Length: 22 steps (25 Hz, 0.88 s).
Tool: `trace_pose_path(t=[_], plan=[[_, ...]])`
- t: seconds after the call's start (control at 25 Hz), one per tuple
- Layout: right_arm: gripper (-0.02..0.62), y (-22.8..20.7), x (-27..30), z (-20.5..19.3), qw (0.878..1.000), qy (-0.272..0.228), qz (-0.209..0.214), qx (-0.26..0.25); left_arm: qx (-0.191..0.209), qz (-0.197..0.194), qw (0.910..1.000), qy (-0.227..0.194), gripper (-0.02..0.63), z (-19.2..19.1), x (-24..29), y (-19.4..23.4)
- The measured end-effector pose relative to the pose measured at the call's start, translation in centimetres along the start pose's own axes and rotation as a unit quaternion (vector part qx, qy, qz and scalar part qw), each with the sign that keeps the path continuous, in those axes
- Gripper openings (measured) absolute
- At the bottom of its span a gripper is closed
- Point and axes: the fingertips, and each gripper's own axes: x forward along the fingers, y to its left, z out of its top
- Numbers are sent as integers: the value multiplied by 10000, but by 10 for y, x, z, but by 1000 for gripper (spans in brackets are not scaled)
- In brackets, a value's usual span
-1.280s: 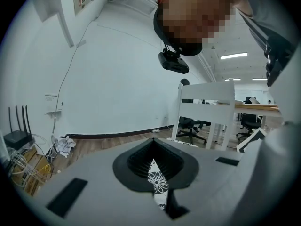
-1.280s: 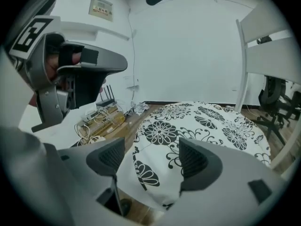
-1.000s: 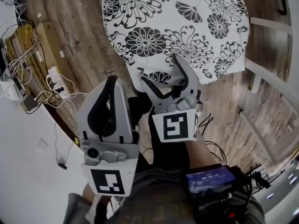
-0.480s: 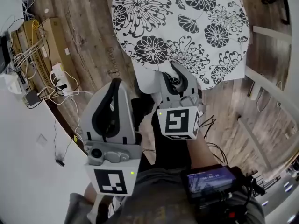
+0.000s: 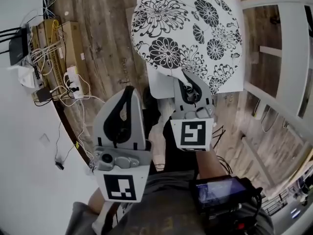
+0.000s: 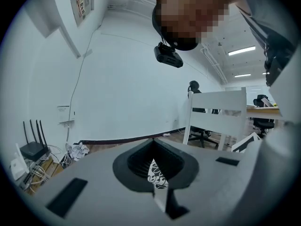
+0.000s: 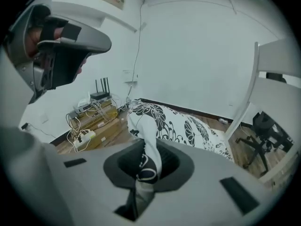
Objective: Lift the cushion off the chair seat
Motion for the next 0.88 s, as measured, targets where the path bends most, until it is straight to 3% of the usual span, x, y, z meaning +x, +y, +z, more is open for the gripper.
trace_pose_path(t=[0.44,0.64,0.88], plan=[[37,-45,-66,88,9905,-1100,160,808,278,318,9979,-487,6,90,-17,-27],[37,-50,-111,159,9800,-1747,247,916,333,396,9957,-764,6,140,-38,-26],[37,-90,-180,240,9667,-2352,272,972,318,361,9935,-1031,6,211,-48,-57]])
